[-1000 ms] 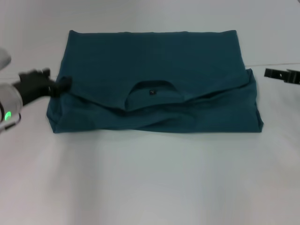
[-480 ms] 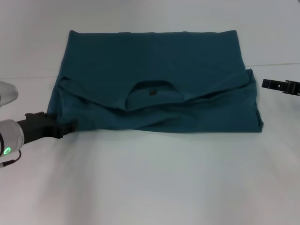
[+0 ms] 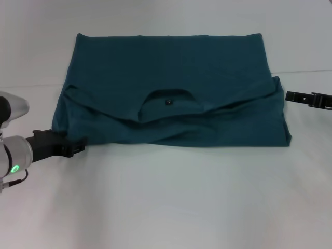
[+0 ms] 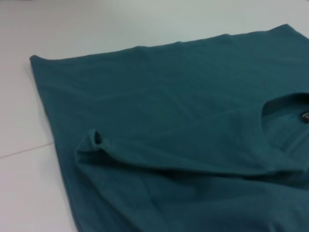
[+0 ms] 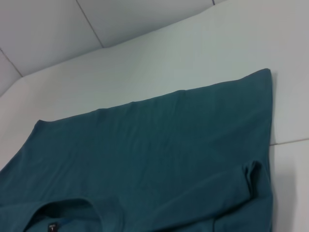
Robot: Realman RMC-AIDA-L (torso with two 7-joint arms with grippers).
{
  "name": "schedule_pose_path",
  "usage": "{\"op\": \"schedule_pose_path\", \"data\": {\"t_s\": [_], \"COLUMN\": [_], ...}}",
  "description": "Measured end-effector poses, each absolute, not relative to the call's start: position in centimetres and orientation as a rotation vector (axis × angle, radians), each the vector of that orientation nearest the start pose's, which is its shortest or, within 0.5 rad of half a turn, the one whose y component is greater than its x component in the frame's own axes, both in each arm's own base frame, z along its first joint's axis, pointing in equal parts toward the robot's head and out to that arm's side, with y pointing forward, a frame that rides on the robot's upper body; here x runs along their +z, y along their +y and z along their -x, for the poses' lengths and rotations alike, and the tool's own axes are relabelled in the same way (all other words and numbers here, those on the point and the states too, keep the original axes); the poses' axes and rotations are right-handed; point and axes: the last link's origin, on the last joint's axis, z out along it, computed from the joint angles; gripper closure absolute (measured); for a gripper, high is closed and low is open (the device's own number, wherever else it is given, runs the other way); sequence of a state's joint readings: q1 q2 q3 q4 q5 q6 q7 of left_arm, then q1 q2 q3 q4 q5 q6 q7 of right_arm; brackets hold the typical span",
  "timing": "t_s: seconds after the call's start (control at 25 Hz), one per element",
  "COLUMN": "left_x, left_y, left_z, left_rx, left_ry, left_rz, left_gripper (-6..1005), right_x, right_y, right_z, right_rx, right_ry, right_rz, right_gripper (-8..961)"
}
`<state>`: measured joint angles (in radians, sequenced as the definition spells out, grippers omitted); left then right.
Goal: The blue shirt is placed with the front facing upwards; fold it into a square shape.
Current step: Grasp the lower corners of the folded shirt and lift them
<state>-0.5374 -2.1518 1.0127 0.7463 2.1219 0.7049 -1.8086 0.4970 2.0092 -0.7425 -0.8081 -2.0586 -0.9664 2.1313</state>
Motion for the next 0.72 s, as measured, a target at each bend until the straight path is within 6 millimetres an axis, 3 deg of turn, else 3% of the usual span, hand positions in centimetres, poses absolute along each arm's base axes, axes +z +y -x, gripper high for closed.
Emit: {"op": "schedule_pose_path", "data": {"t_s": [0.2,0.52,0.72], "left_x": [-2.8,-2.1,-2.0], "left_y": [40.6,41.3,41.6], "left_z": [29.2,28.6,28.2], "left_rx": [-0.137,-0.147,-0.149], "left_ry": [-0.879,-0.85,-0.838], "left_rz": [2.189,2.182,2.186], "left_gripper": [398,599,763], "right_x": [7.7,9.2,10.1], "right_y": [39.6,38.5,38.7], "right_z": [-32.4,-32.4,-32.5], "right_rx": [0.505,0.359,0.216], "right_ry": [1.307,1.284,1.371], "right_rz": [1.919,2.085,2.099], "right_gripper": [241,237,223]}}
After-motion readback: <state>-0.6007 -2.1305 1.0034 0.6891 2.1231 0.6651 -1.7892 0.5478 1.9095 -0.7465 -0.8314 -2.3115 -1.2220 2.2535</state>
